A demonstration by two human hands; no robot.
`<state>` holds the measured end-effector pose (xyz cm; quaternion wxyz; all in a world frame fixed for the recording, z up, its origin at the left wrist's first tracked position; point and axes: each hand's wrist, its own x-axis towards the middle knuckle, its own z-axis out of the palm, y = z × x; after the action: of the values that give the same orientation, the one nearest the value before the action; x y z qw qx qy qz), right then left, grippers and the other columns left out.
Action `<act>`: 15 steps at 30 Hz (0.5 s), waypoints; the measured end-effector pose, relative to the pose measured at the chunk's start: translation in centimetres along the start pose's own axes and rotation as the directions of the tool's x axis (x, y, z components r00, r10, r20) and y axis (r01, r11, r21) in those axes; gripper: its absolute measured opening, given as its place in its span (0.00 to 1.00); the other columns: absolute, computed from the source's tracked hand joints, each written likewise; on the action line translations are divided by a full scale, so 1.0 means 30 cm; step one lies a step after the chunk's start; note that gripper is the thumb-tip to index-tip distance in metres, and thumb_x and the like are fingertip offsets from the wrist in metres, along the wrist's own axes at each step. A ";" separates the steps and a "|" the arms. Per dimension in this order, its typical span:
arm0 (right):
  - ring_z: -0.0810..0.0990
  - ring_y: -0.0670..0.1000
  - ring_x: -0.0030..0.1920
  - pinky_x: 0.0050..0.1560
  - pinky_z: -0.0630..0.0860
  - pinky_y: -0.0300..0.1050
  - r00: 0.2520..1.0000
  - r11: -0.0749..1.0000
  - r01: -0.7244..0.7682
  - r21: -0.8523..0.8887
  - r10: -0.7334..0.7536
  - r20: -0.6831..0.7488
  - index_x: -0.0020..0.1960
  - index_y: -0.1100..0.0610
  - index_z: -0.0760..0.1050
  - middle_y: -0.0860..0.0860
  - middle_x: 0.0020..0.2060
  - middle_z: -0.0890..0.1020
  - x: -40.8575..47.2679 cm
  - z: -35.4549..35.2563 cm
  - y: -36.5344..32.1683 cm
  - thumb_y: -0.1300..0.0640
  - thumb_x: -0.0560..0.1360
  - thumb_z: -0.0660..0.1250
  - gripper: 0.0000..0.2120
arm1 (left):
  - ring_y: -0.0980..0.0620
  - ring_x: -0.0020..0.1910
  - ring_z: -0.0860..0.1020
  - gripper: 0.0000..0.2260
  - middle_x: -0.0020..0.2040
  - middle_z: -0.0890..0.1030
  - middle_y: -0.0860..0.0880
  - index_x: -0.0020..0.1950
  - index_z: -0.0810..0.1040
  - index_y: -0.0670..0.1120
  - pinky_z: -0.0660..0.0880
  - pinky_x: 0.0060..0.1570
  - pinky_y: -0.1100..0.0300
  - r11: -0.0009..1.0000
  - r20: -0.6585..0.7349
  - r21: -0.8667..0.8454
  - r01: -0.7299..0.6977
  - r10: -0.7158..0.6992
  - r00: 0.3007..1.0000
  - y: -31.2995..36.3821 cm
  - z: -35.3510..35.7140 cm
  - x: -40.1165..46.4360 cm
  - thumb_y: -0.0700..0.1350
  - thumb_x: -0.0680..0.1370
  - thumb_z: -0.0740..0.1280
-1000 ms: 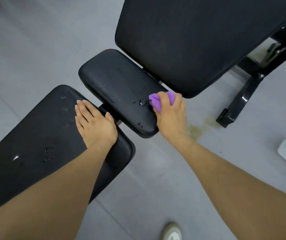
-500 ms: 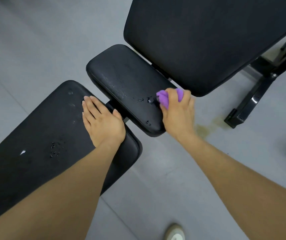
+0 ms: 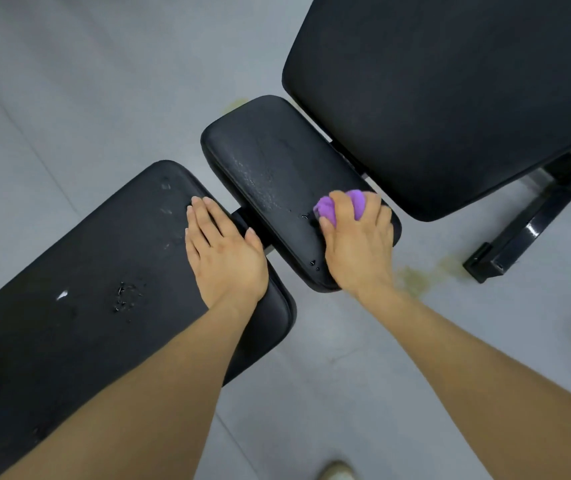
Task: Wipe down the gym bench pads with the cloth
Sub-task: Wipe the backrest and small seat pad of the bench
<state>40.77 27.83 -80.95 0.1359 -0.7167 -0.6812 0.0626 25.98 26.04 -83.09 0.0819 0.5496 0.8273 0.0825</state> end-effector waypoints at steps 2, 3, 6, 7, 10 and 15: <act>0.66 0.60 0.59 0.59 0.64 0.51 1.000 0.999 0.009 -0.038 -0.008 0.006 0.70 0.53 0.63 0.59 0.65 0.64 0.106 0.021 -0.027 0.48 0.80 0.54 0.19 | 0.44 0.77 0.46 0.31 0.77 0.47 0.40 0.76 0.43 0.38 0.46 0.74 0.51 1.000 0.011 0.000 0.007 -0.007 1.000 0.002 -0.002 -0.001 0.51 0.80 0.52; 0.66 0.60 0.58 0.59 0.65 0.52 1.000 0.999 0.016 -0.041 -0.015 0.008 0.70 0.53 0.64 0.59 0.65 0.65 0.147 0.030 -0.041 0.48 0.80 0.54 0.19 | 0.44 0.77 0.46 0.31 0.77 0.46 0.40 0.76 0.43 0.38 0.45 0.74 0.51 1.000 0.012 0.001 0.006 -0.006 1.000 0.003 -0.002 -0.001 0.51 0.80 0.52; 0.66 0.60 0.59 0.60 0.65 0.52 0.999 0.998 0.045 0.045 -0.045 0.013 0.69 0.52 0.65 0.59 0.65 0.65 0.157 0.029 -0.043 0.50 0.79 0.57 0.19 | 0.44 0.77 0.46 0.31 0.77 0.46 0.41 0.76 0.42 0.38 0.45 0.74 0.52 1.000 0.011 0.002 0.003 -0.003 1.000 0.001 -0.002 0.001 0.52 0.81 0.52; 0.66 0.60 0.59 0.60 0.65 0.52 0.998 0.994 0.064 0.085 -0.066 0.021 0.68 0.51 0.66 0.58 0.64 0.65 0.119 0.019 -0.027 0.51 0.79 0.59 0.18 | 0.45 0.77 0.46 0.31 0.77 0.45 0.41 0.76 0.42 0.39 0.45 0.74 0.52 1.000 0.015 0.000 0.002 -0.002 1.000 0.002 -0.002 0.000 0.52 0.81 0.52; 0.68 0.59 0.55 0.57 0.69 0.52 0.980 0.970 0.184 0.161 -0.194 0.044 0.65 0.50 0.71 0.56 0.62 0.68 -0.072 -0.021 0.010 0.55 0.76 0.63 0.17 | 0.45 0.77 0.46 0.31 0.77 0.45 0.41 0.76 0.42 0.39 0.45 0.74 0.52 1.000 0.015 0.000 0.005 -0.005 1.000 0.001 -0.002 0.001 0.53 0.81 0.51; 0.71 0.60 0.50 0.51 0.73 0.53 0.962 0.960 0.254 0.118 -0.263 0.067 0.61 0.52 0.73 0.57 0.59 0.71 -0.081 -0.004 0.016 0.56 0.75 0.66 0.15 | 0.44 0.77 0.47 0.31 0.77 0.47 0.40 0.76 0.44 0.38 0.46 0.74 0.52 1.000 0.000 0.003 0.021 -0.021 1.000 0.002 0.004 -0.001 0.52 0.80 0.53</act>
<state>41.09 25.37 -81.19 0.1534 -0.6099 -0.7696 0.1105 26.08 26.04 -83.18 0.0822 0.5412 0.8330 0.0803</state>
